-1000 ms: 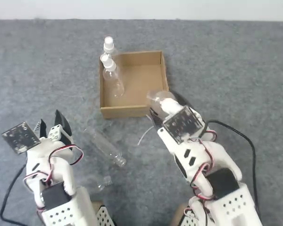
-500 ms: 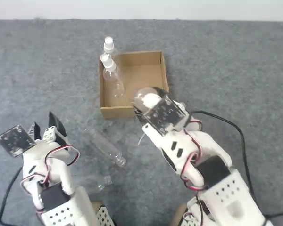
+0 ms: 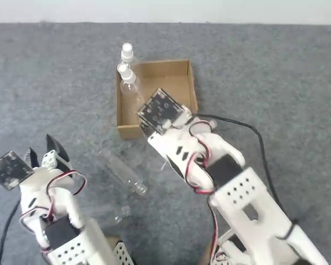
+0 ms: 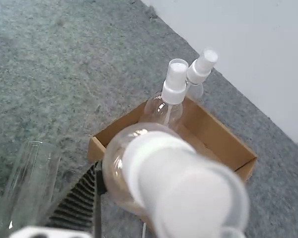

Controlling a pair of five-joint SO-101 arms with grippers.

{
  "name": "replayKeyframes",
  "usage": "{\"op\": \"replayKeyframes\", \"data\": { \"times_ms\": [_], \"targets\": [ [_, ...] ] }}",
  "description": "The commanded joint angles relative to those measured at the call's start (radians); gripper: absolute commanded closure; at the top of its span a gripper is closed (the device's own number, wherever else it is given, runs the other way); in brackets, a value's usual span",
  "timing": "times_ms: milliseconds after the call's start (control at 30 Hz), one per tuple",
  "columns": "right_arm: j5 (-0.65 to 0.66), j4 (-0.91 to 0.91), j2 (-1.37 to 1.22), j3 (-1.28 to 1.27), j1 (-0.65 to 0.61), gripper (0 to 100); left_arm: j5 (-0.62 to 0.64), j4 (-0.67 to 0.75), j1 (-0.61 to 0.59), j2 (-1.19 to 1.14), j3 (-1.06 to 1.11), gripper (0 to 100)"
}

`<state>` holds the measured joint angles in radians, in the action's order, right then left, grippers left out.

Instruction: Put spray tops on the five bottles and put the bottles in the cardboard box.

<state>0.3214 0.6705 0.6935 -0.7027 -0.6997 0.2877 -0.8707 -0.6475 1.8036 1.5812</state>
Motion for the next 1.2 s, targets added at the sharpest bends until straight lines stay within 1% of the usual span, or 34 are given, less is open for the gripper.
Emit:
{"op": "replayKeyframes", "data": {
  "times_ms": [0, 200, 467, 633, 1167],
  "targets": [
    [-0.011, -0.03, -0.085, 0.164, -0.01, 99.2, -0.002, 0.031, -0.005, 0.017, -0.015, 83],
    [-0.012, -0.021, -0.232, 0.301, -0.01, 99.2, -0.002, 0.032, -0.005, 0.017, -0.015, 83],
    [-0.014, -0.021, -0.392, 0.399, -0.01, 99.2, -0.002, 0.032, -0.005, 0.017, -0.016, 83],
    [-0.081, -0.021, -0.475, 0.462, -0.01, 99.2, -0.002, 0.032, -0.005, 0.017, -0.016, 83],
    [-0.087, -0.136, -0.688, 0.473, -0.01, 99.2, -0.002, 0.032, -0.005, 0.017, -0.016, 83]
  ]
}}
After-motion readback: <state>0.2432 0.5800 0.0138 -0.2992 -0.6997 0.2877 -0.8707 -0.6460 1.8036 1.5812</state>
